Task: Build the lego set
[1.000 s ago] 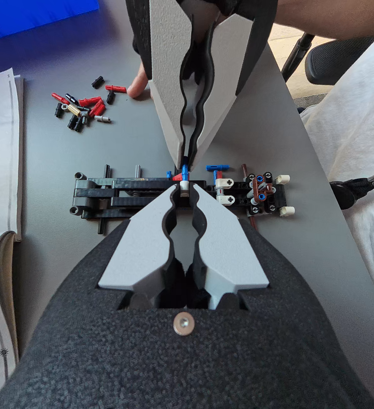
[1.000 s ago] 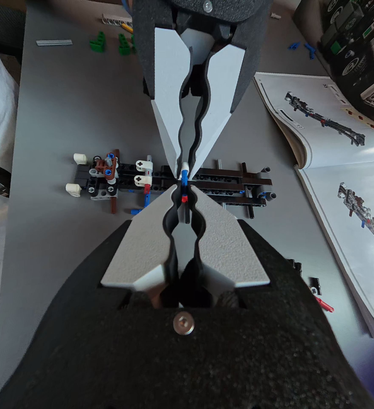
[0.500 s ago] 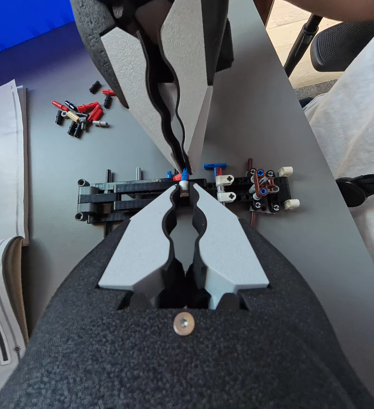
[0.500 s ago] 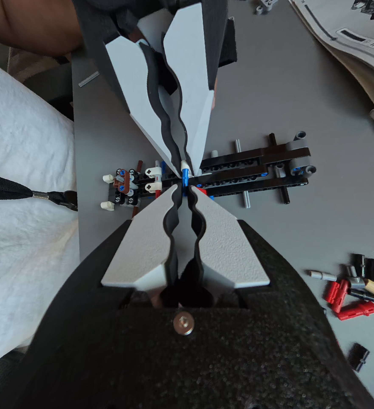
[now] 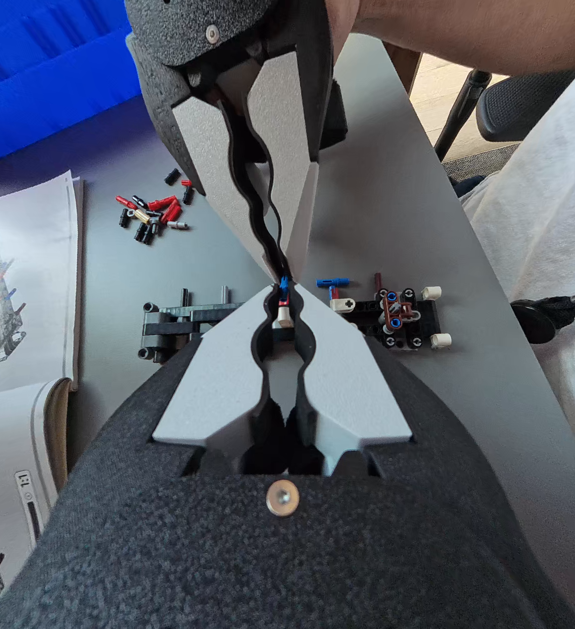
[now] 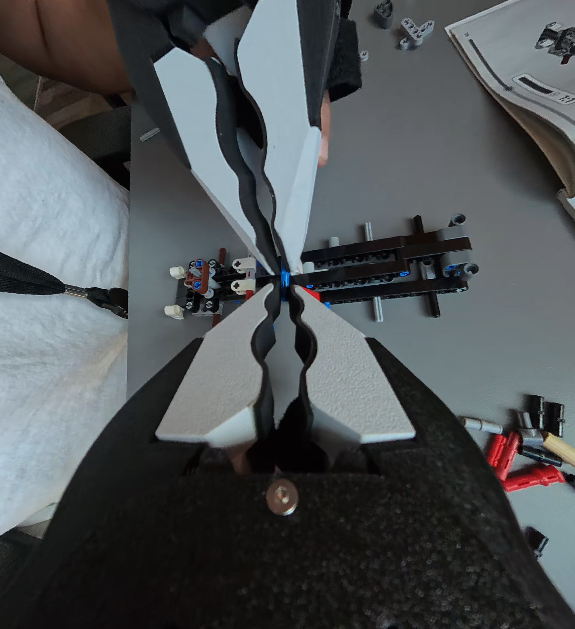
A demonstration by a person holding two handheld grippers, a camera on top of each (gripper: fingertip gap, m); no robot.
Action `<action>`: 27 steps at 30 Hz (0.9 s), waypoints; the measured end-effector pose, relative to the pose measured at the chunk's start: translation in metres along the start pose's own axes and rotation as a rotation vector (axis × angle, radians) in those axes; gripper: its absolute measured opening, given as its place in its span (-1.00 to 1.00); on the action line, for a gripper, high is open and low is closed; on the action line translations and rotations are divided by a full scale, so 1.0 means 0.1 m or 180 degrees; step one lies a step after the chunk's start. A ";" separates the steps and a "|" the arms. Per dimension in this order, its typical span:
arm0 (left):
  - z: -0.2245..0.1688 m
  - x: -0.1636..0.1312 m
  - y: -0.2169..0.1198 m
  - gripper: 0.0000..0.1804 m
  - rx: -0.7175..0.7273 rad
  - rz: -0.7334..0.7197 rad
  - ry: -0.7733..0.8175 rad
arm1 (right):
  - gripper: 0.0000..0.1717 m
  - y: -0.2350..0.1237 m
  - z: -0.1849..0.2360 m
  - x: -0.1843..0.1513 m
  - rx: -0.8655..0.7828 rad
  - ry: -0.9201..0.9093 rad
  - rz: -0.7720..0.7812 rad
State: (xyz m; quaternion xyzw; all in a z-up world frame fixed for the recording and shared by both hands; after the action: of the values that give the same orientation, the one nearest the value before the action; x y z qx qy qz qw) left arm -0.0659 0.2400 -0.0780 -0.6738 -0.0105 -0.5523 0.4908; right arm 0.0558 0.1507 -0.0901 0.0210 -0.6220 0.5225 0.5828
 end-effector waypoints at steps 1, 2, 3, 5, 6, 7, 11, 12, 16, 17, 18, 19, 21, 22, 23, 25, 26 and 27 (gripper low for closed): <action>0.00 0.01 0.00 -0.97 0.0011 -0.0023 -0.0014 | -0.97 -0.01 0.00 -0.01 -0.0004 0.0000 -0.0061; 0.01 0.02 -0.01 -0.97 0.0024 -0.0065 -0.0024 | -0.97 -0.03 -0.01 -0.03 -0.0001 0.0002 -0.0146; 0.01 0.03 -0.01 -0.97 0.0044 -0.0116 -0.0037 | -0.97 -0.06 -0.01 -0.04 -0.0006 0.0010 -0.0261; 0.02 0.05 -0.03 -0.97 0.0062 -0.0241 -0.0071 | -0.97 -0.11 0.00 -0.08 -0.0031 0.0002 -0.0510; 0.03 0.06 -0.03 -0.96 0.0069 -0.0285 -0.0087 | -0.97 -0.12 0.00 -0.10 -0.0029 0.0016 -0.0622; 0.03 0.06 -0.03 -0.96 0.0077 -0.0299 -0.0097 | -0.97 -0.14 0.00 -0.12 -0.0052 0.0029 -0.0701; 0.04 0.07 -0.02 -0.96 0.0103 -0.0353 -0.0128 | -0.97 -0.15 0.01 -0.19 -0.0145 0.0077 -0.0961; 0.05 0.07 -0.02 -0.96 0.0103 -0.0370 -0.0148 | -0.97 -0.15 0.02 -0.20 -0.0166 0.0084 -0.1005; 0.01 0.06 -0.02 -0.94 0.0173 -0.0445 -0.0094 | -0.97 -0.16 0.06 -0.21 -0.0191 0.0098 -0.1080; 0.00 0.05 0.00 -0.97 0.0189 -0.0396 -0.0071 | -0.97 -0.17 0.06 -0.21 -0.0176 0.0099 -0.1110; 0.00 0.03 0.02 -1.00 0.0193 -0.0296 -0.0047 | -0.97 -0.18 0.07 -0.20 -0.0138 0.0093 -0.1193; -0.01 0.01 0.05 -1.00 0.0189 -0.0215 -0.0030 | -0.97 -0.20 0.08 -0.20 -0.0144 0.0083 -0.1316; -0.04 0.03 0.03 -1.00 0.0172 -0.0402 -0.0015 | -0.98 -0.20 0.08 -0.21 -0.0272 0.0069 -0.1246; -0.05 0.06 0.00 -1.00 0.0158 -0.0488 -0.0016 | -0.97 -0.17 0.08 -0.21 -0.0346 0.0054 -0.1069; -0.04 0.07 -0.02 -1.00 0.0175 -0.0458 -0.0004 | -0.97 -0.17 0.10 -0.20 -0.0382 0.0021 -0.1057; -0.02 0.06 -0.05 -0.81 0.0401 -0.0295 0.0117 | -0.97 -0.21 0.10 -0.19 -0.0383 0.0049 -0.1061; -0.03 0.06 -0.06 -0.81 0.0521 -0.0223 0.0221 | -0.97 -0.23 0.10 -0.20 -0.0319 0.0104 -0.1016; -0.05 0.07 -0.06 -0.81 0.0554 -0.0190 0.0327 | -0.97 -0.24 0.10 -0.20 -0.0288 0.0143 -0.0948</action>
State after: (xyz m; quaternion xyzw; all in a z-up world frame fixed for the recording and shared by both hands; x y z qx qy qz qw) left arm -0.0700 0.2359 -0.0697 -0.5988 -0.0533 -0.5975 0.5306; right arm 0.0703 0.1222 -0.0878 0.0750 -0.6217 0.4020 0.6680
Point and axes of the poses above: each gripper's, where its closed fingertips meet, y out along the fingers, x out of its top, z = x × y across the jaws, the point moved 10 cm from there along -y, back along the fingers, and after that the axes turned 2 degrees about -x, right-handed, at the moved point
